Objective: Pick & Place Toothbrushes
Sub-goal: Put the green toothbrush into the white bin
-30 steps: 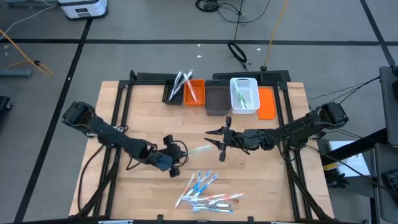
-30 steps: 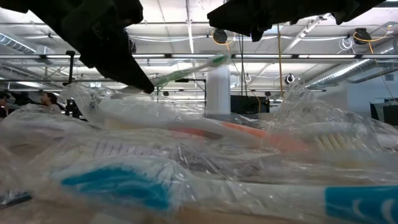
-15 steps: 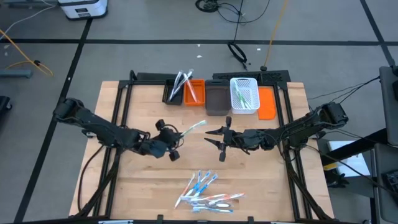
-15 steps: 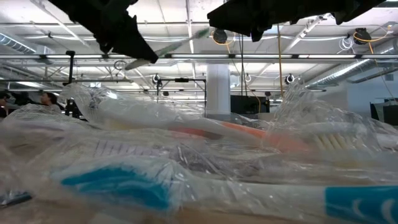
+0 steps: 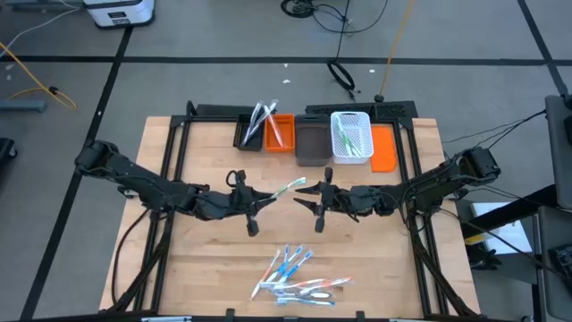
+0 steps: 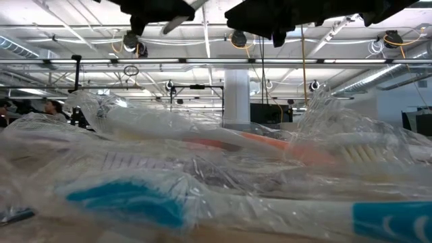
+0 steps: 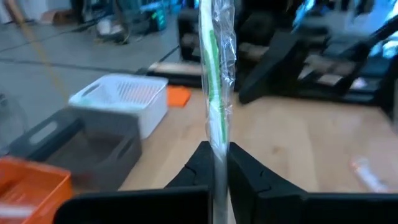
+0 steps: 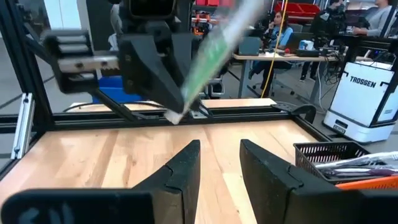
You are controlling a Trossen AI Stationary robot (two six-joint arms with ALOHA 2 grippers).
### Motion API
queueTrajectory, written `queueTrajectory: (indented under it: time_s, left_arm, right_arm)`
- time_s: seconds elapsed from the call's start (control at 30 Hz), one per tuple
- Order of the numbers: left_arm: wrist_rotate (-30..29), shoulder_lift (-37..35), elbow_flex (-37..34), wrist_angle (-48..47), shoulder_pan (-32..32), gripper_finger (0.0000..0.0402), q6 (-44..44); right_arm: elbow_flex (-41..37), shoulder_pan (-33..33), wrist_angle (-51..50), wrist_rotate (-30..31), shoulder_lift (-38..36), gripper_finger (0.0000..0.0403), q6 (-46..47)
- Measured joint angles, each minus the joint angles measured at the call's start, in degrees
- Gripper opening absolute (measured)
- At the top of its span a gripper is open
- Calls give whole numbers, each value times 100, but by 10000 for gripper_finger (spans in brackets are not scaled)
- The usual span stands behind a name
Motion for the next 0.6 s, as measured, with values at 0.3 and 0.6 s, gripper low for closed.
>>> queueTrajectory:
  time_s: [0.3,0.6]
  left_arm:
    - [350,483,0,825,56,11,237]
    - [657,763,0,1160,240,34,155]
  right_arm:
    - [0,0,272,-57,0,105,8]
    - [0,-2,387,-599,2,105,10]
